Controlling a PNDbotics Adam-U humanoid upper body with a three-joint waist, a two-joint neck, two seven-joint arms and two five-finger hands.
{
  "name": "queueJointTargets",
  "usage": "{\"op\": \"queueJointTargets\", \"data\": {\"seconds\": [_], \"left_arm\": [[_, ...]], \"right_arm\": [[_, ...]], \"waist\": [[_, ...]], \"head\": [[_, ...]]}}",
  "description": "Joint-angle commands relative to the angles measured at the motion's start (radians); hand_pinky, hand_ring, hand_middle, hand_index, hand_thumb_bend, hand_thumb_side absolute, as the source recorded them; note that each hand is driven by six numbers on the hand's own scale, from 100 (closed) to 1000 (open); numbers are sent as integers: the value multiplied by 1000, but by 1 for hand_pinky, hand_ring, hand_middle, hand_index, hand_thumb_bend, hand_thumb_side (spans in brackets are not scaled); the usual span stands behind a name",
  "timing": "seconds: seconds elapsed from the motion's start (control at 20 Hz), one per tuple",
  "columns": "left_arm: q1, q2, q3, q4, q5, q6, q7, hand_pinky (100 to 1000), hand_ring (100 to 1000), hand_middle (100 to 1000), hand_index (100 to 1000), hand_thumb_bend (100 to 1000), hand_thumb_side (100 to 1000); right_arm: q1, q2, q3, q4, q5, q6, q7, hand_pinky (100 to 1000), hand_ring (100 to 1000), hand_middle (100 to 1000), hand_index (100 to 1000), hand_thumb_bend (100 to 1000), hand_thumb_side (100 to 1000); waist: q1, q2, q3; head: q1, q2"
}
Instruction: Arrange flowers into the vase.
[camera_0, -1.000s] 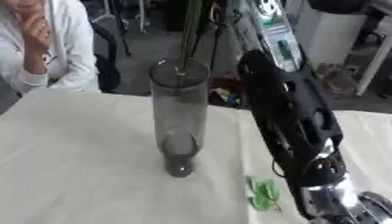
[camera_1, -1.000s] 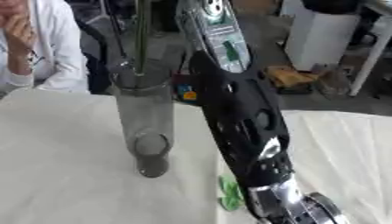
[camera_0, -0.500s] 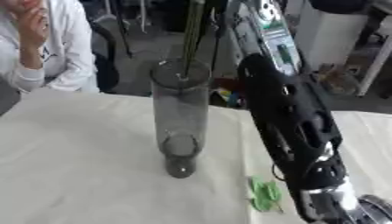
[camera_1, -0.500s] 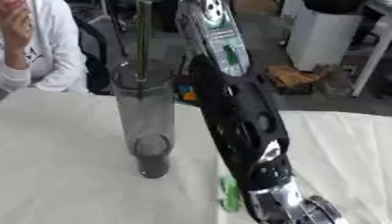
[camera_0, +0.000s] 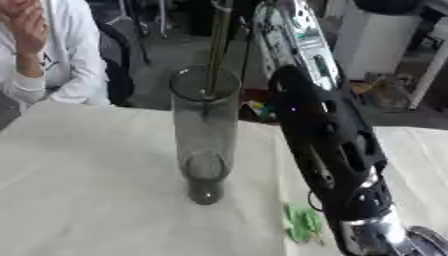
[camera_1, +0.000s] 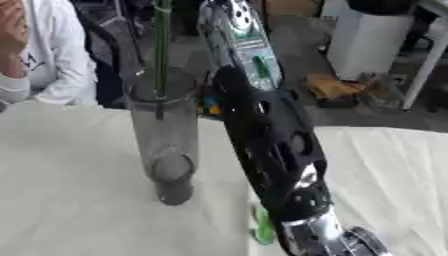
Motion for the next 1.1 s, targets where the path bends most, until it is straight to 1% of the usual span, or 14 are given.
{"op": "queueJointTargets", "data": {"seconds": [0.05,0.3,0.6,1.1], "left_arm": [[-17,3,3,-17,-5,-3,-3,789,857,890,953,100,1000],[-18,3,2,-17,-5,-3,-5,789,857,890,953,100,1000],[-20,3,2,-17,-5,-3,-5,790,858,890,953,100,1000],[-21,2,2,-17,-5,-4,-6,790,858,890,953,100,1000]], "right_arm": [[-27,-18,-8,-19,-19,-8,12,211,161,108,216,100,557],[-33,-17,-8,-14,-23,-24,28,212,160,107,215,100,555],[-26,-21,-7,-14,-40,-56,47,208,157,104,213,100,551],[-15,-26,0,7,-7,-78,75,205,149,100,207,100,545]], "waist": [[9,-18,5],[9,-11,8],[7,-6,9],[6,-1,10]], "head": [[-7,-19],[-9,-22],[-7,-24],[-4,-29]]}}
